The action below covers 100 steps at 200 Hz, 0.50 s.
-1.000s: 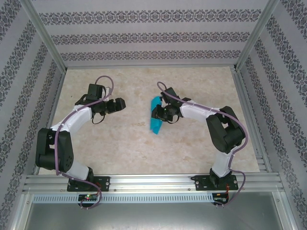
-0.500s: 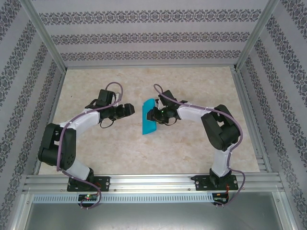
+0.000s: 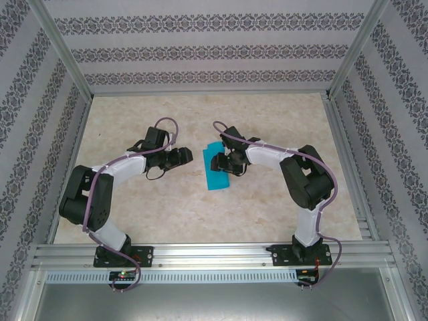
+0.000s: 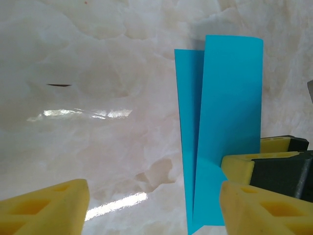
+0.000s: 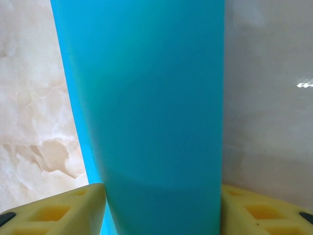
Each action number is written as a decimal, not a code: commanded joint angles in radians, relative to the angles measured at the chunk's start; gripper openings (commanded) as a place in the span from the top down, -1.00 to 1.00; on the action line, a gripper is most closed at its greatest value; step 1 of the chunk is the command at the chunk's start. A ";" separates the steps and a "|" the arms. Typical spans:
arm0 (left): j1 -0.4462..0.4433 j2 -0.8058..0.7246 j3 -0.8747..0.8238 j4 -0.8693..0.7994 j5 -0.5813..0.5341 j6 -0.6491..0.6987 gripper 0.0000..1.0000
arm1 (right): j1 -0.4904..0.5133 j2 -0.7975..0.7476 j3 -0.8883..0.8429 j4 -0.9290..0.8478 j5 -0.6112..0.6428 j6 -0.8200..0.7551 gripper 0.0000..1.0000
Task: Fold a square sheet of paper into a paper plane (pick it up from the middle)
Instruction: Fold the square sheet of paper in half at the center of the table, then hold the square sheet of paper at the center of the table.
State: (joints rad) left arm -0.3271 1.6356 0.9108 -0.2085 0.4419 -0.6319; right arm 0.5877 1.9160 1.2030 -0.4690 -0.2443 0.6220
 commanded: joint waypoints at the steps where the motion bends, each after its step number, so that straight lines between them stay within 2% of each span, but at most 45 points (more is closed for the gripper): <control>1: -0.020 0.021 0.020 0.081 0.046 -0.043 -0.29 | 0.011 -0.023 0.028 -0.035 0.041 -0.030 -0.23; 30: -0.035 0.048 0.019 0.130 0.082 -0.069 -0.15 | 0.010 -0.029 0.035 -0.054 0.043 -0.045 -0.25; 70: -0.054 0.123 0.036 0.235 0.170 -0.145 0.25 | 0.009 -0.006 0.032 -0.059 0.028 -0.052 -0.20; 100: -0.083 0.181 0.074 0.264 0.179 -0.171 0.46 | 0.012 0.010 0.037 -0.072 0.021 -0.066 -0.22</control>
State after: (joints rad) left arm -0.3805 1.7813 0.9340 -0.0311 0.5755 -0.7586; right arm 0.5892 1.9160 1.2152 -0.5129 -0.2287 0.5816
